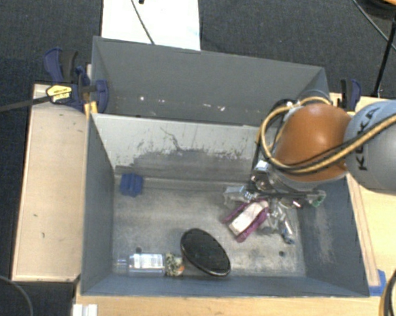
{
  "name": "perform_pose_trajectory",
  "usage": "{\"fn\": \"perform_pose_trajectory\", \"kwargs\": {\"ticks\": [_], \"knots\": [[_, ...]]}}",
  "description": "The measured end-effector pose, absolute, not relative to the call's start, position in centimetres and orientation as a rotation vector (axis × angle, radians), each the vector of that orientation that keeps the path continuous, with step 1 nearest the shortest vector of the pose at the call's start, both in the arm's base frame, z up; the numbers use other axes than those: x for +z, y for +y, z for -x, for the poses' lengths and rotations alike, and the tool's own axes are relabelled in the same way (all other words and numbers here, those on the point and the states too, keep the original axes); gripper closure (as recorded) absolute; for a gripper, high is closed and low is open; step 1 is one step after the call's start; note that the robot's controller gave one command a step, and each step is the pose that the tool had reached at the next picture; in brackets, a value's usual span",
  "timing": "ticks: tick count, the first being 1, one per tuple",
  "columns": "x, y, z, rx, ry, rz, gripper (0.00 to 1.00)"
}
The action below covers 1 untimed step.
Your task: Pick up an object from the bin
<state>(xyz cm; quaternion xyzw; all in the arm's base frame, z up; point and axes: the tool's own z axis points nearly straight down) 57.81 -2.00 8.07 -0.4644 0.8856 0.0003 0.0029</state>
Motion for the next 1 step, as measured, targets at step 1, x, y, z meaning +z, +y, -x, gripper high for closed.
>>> {"fn": "perform_pose_trajectory", "kwargs": {"ticks": [1], "knots": [[7.99, -2.11, -57.73, 0.002, 2.781, 1.454, 1.0]]}}
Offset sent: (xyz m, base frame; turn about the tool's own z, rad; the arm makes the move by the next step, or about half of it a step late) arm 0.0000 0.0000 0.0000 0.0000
